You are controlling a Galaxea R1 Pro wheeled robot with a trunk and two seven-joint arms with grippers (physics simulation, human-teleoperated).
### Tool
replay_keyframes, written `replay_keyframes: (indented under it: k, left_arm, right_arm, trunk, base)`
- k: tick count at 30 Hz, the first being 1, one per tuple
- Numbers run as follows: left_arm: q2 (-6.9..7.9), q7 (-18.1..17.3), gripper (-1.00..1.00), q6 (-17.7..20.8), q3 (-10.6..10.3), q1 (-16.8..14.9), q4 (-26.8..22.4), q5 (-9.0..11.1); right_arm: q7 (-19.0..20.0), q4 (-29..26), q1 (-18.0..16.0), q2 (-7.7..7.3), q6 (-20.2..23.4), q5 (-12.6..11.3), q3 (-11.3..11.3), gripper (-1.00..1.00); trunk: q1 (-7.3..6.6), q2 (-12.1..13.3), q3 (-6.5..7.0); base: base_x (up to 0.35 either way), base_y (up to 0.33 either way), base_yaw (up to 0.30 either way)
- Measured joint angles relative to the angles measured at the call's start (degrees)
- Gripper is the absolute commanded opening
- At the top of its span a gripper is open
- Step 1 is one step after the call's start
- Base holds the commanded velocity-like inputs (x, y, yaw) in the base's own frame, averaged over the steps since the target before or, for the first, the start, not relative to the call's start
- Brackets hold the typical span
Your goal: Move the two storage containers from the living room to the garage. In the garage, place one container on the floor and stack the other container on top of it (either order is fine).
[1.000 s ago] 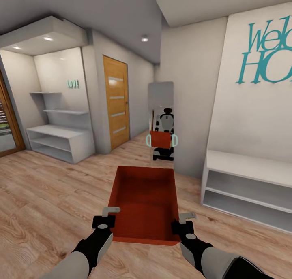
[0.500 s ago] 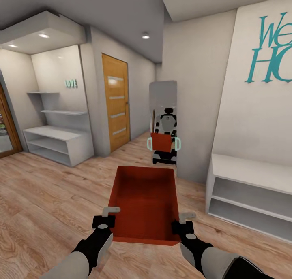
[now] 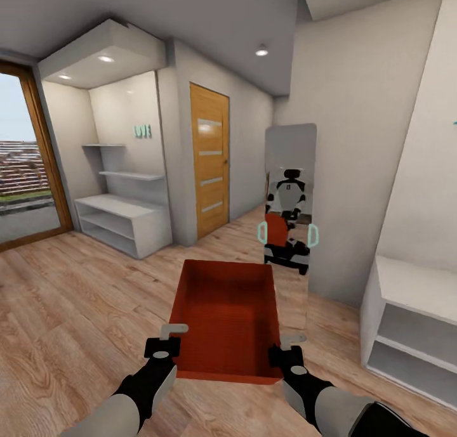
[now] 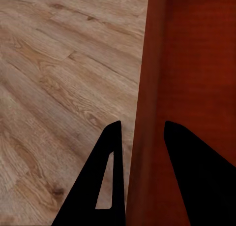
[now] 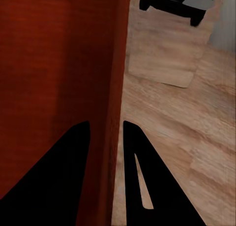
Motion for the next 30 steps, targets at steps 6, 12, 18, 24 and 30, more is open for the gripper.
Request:
replay_keyframes:
  k: [6, 12, 18, 24, 30]
  left_arm:
    - [0.0, -0.01, -1.0, 0.0, 0.01, 0.0, 0.0, -0.02]
    - [0.0, -0.05, -1.0, 0.0, 0.05, 0.0, 0.0, -0.05]
    - [0.0, -0.06, -1.0, 0.0, 0.05, 0.0, 0.0, -0.06]
    - [0.0, -0.05, -1.0, 0.0, 0.04, 0.0, -0.01, -0.06]
    - [0.0, -0.04, -1.0, 0.0, 0.04, 0.0, 0.0, -0.05]
  right_arm:
    - [0.0, 0.0, 0.0, 0.0, 0.0, 0.0, -0.01, -1.0]
    - [0.0, 0.0, 0.0, 0.0, 0.0, -0.01, -0.01, -1.0]
    - [0.01, 0.0, 0.0, 0.0, 0.0, -0.09, 0.05, -1.0]
    - [0.01, 0.01, 0.0, 0.0, -0.01, -0.1, 0.06, -1.0]
    - [0.01, 0.0, 0.0, 0.0, 0.0, -0.1, 0.06, -1.0]
  trunk:
    - [0.0, 0.0, 0.0]
    - [0.0, 0.0, 0.0]
    - [0.0, 0.0, 0.0]
    - [0.0, 0.0, 0.0]
    - [0.0, 0.0, 0.0]
  base:
    - [0.321, 0.0, 0.277]
    - [0.321, 0.0, 0.277]
    - [0.321, 0.0, 0.277]
    - [0.321, 0.0, 0.277]
    - [0.321, 0.0, 0.274]
